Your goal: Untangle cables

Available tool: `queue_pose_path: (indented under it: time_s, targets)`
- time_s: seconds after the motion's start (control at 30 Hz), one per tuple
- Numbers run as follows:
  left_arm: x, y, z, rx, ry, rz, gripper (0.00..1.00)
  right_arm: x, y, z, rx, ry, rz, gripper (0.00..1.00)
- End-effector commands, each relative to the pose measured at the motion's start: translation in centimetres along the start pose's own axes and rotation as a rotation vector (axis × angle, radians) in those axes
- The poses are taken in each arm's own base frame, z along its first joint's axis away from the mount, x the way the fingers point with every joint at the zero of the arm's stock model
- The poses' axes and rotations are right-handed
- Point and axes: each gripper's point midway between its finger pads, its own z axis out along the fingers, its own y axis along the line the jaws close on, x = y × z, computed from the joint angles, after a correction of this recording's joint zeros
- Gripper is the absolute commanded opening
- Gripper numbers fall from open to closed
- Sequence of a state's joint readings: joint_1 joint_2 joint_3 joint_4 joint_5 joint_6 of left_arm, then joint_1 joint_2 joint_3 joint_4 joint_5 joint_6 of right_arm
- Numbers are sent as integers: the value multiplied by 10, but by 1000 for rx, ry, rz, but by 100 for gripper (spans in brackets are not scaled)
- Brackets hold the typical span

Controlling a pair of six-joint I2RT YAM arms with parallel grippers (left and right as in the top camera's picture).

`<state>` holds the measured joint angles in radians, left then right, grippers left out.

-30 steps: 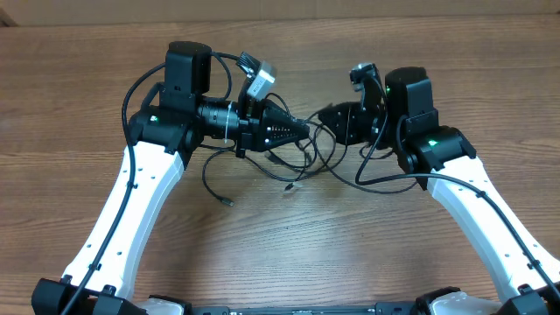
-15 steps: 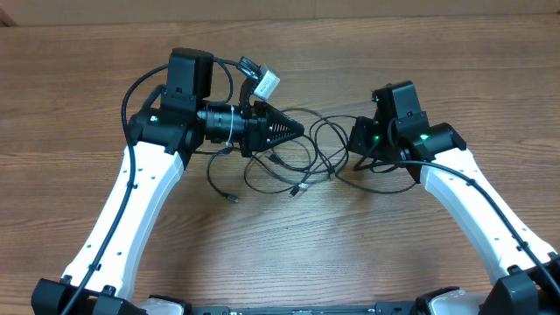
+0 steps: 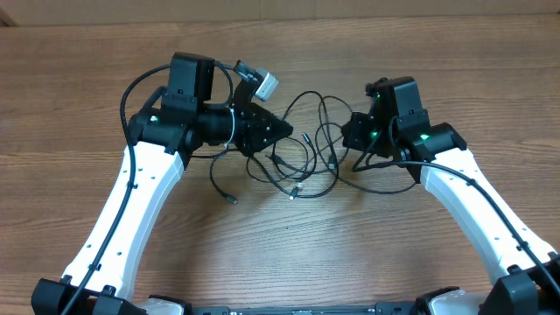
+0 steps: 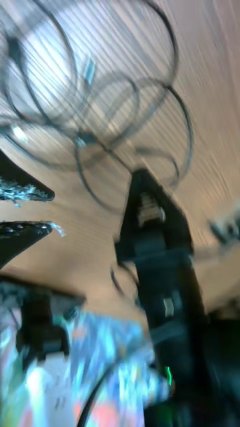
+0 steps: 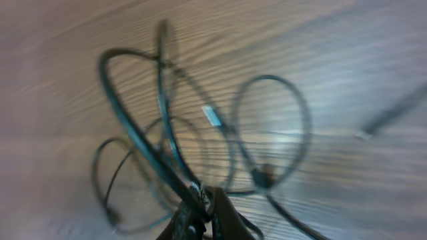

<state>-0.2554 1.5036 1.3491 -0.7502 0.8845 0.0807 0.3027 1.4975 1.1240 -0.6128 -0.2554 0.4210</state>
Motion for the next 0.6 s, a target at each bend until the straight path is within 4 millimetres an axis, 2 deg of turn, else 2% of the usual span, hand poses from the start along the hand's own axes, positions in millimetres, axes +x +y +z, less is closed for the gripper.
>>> queue_pose_path:
  time_s: [0.0, 0.17, 0.3, 0.43, 0.57]
  targets:
    - [2, 28, -6, -184, 17, -34, 13, -1, 49, -16, -246, 19, -170, 4]
    - [4, 25, -5, -171, 23, -36, 18, -19, 98, -55, -453, -57, -266, 4]
    - [1, 14, 1, -125, 19, -13, 22, -30, 131, -89, -597, -126, -350, 4]
    - [-5, 1, 7, -77, 0, 33, 25, -29, 144, -103, -668, -144, -391, 4]
    - [-8, 4, 9, -100, -6, 49, 27, -30, 138, -99, -636, -136, -363, 5]
